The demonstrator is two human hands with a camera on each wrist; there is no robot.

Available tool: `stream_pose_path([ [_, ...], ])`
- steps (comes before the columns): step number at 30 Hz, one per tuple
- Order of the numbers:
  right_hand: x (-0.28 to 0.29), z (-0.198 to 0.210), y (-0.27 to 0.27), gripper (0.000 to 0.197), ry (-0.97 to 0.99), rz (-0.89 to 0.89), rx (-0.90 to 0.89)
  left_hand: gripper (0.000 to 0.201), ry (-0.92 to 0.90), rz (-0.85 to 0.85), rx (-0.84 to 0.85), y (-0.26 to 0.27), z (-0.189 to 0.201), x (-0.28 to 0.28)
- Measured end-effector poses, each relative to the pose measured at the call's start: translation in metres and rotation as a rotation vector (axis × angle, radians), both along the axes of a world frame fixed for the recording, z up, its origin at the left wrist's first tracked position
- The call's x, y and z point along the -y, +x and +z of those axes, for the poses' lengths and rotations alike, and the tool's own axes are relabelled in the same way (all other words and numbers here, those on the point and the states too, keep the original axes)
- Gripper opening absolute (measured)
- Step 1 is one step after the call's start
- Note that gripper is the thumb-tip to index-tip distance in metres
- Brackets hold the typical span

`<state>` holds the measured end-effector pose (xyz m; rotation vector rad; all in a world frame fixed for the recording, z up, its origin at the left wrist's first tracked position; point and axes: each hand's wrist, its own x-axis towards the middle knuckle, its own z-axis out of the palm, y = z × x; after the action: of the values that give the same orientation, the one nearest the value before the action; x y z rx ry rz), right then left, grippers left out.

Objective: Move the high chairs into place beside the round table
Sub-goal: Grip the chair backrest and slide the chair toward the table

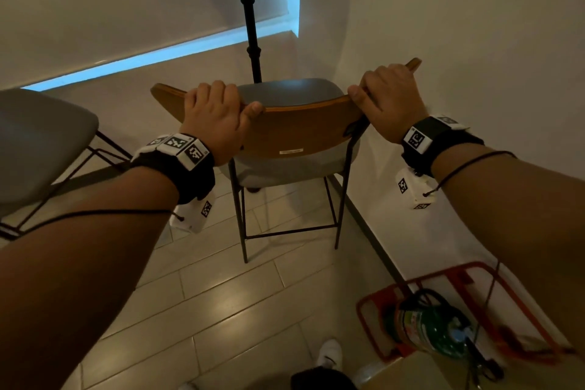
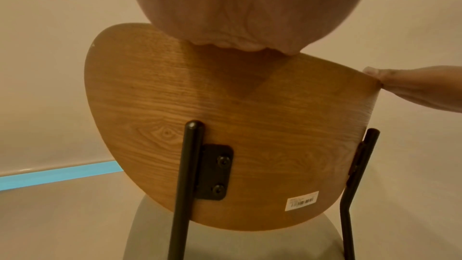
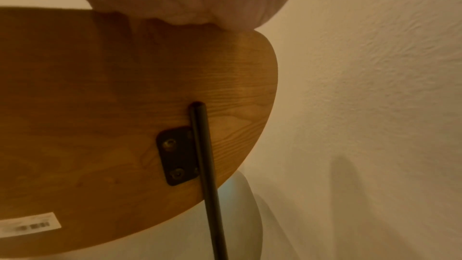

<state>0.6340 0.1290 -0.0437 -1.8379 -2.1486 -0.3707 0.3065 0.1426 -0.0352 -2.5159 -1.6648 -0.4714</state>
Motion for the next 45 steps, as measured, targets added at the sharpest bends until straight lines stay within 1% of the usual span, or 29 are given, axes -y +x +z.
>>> stream_pose_path([
  [3, -0.026, 0.006, 0.029, 0.061, -0.027, 0.015, 0.029, 0.056, -0.002, 0.065, -0.005, 0.028, 0.001, -0.008],
  [5, -0.039, 0.005, 0.042, 0.051, -0.003, 0.041, -0.002, 0.055, 0.007, 0.092, -0.003, 0.040, 0.000, -0.011],
  [12, -0.071, 0.006, 0.064, 0.044, -0.035, 0.090, -0.041, 0.053, 0.005, 0.144, 0.029, 0.070, 0.000, -0.023],
  [16, -0.087, 0.014, 0.069, 0.046, -0.082, 0.106, -0.038, 0.052, 0.037, 0.176, 0.028, 0.083, -0.002, -0.033],
  [18, -0.094, 0.017, 0.074, 0.049, -0.062, 0.150, -0.045, 0.051, 0.052, 0.188, 0.023, 0.090, -0.003, -0.037],
  [23, -0.124, 0.020, 0.093, 0.053, -0.018, 0.250, -0.058, 0.047, 0.025, 0.265, 0.020, 0.110, -0.004, -0.055],
  [26, -0.146, 0.019, 0.102, 0.053, -0.040, 0.247, -0.030, 0.048, 0.023, 0.291, 0.015, 0.119, -0.006, -0.068],
  [29, -0.168, 0.021, 0.105, 0.058, -0.055, 0.237, 0.063, 0.051, 0.032, 0.307, 0.012, 0.121, -0.004, -0.083],
  [30, -0.175, 0.022, 0.104, 0.058, -0.069, 0.237, 0.060, 0.051, 0.041, 0.309, 0.009, 0.121, -0.003, -0.088],
  [32, -0.188, 0.018, 0.104, 0.052, -0.069, 0.276, -0.001, 0.053, 0.054, 0.306, 0.012, 0.119, -0.001, -0.098],
  [35, -0.205, 0.009, 0.108, 0.050, -0.041, 0.272, 0.031, 0.052, 0.064, 0.303, 0.024, 0.117, -0.003, -0.107],
  [37, -0.211, 0.004, 0.111, 0.048, -0.009, 0.287, 0.021, 0.050, 0.081, 0.301, 0.034, 0.118, -0.005, -0.108],
  [40, -0.210, 0.004, 0.111, 0.057, 0.028, 0.304, -0.073, 0.048, 0.100, 0.296, 0.041, 0.119, -0.005, -0.106],
  [41, -0.212, 0.003, 0.111, 0.057, 0.029, 0.306, -0.082, 0.048, 0.100, 0.291, 0.044, 0.120, -0.005, -0.106],
  [43, -0.210, 0.004, 0.111, 0.051, 0.033, 0.284, -0.038, 0.048, 0.101, 0.296, 0.048, 0.120, -0.005, -0.106],
  [45, -0.209, 0.003, 0.111, 0.044, 0.015, 0.287, -0.039, 0.048, 0.087, 0.308, 0.029, 0.120, -0.005, -0.105],
])
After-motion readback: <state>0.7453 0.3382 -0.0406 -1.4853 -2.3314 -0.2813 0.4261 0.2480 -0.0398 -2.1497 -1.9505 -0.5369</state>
